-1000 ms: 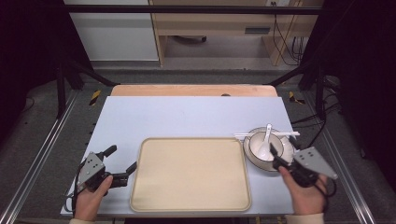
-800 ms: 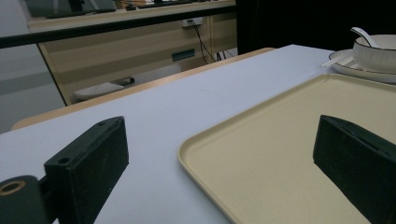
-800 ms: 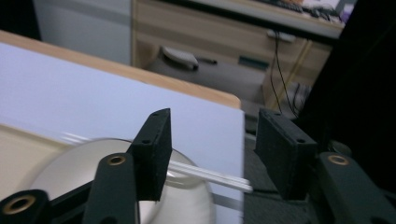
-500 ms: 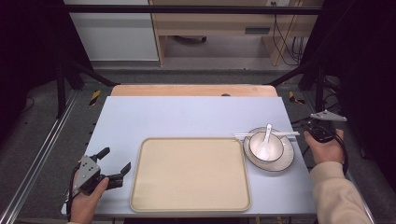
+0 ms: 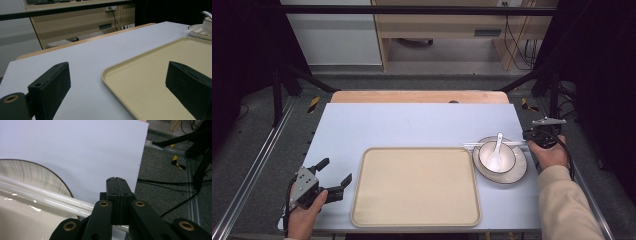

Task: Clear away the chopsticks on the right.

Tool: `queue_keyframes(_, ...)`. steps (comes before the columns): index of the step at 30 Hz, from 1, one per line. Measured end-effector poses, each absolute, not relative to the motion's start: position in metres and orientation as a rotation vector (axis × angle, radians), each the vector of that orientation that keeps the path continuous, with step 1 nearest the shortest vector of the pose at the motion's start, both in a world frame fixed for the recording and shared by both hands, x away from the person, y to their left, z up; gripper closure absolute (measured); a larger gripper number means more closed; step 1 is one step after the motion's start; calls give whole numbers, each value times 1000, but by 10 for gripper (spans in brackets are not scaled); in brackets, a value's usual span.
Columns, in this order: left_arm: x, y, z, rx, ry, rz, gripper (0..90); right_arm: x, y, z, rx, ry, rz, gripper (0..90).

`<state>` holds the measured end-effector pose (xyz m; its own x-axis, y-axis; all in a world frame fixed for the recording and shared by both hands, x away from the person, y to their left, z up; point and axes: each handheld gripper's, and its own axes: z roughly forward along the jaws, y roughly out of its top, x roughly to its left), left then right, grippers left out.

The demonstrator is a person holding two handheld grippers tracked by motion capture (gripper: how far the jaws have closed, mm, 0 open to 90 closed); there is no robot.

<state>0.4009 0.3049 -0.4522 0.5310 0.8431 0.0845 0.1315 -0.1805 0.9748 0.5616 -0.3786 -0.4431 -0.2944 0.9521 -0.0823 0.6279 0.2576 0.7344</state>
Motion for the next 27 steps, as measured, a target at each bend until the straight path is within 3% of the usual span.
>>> queue_keyframes(12,400,300,-453,1682,821,795,57,559,-377,-445,1387,2124,708,900)
queue_keyframes(27,399,296,-452,1701,805,795,59,521,-373,-441,1345,2198,665,900)
